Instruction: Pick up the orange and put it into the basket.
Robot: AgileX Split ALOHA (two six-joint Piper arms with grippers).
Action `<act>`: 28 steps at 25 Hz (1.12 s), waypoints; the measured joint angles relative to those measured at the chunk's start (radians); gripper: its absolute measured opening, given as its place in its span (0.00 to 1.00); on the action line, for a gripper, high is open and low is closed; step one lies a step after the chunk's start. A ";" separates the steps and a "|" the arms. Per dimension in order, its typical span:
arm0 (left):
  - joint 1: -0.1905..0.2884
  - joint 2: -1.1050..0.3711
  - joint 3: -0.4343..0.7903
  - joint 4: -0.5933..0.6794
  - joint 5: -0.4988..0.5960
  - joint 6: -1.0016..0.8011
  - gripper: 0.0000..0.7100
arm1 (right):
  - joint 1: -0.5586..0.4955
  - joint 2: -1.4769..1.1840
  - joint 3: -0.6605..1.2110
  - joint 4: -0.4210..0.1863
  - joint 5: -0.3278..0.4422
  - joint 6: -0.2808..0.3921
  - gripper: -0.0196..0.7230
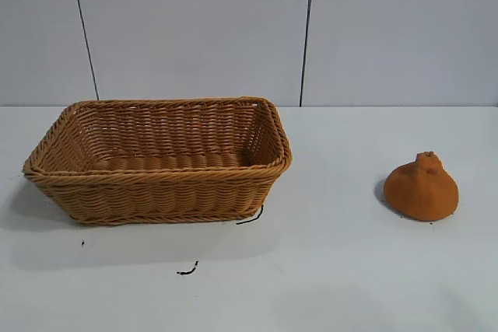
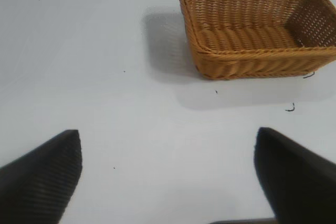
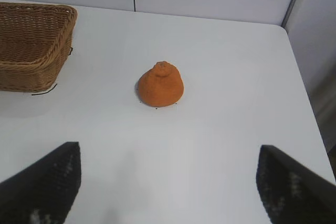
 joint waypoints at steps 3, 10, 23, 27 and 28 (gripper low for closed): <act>0.000 0.000 0.000 0.000 0.000 0.000 0.90 | 0.000 0.000 0.000 0.000 0.000 0.000 0.89; 0.000 0.000 0.000 0.000 0.000 0.000 0.90 | 0.000 0.113 -0.057 -0.003 -0.004 0.016 0.89; 0.000 0.000 0.000 0.000 0.000 0.000 0.90 | 0.000 1.083 -0.512 0.010 -0.004 0.027 0.88; 0.000 0.000 0.000 0.000 0.000 0.000 0.90 | 0.000 1.333 -0.653 0.016 -0.004 0.027 0.88; 0.000 0.000 0.000 0.000 0.000 0.000 0.90 | 0.000 1.381 -0.686 0.026 -0.004 0.027 0.88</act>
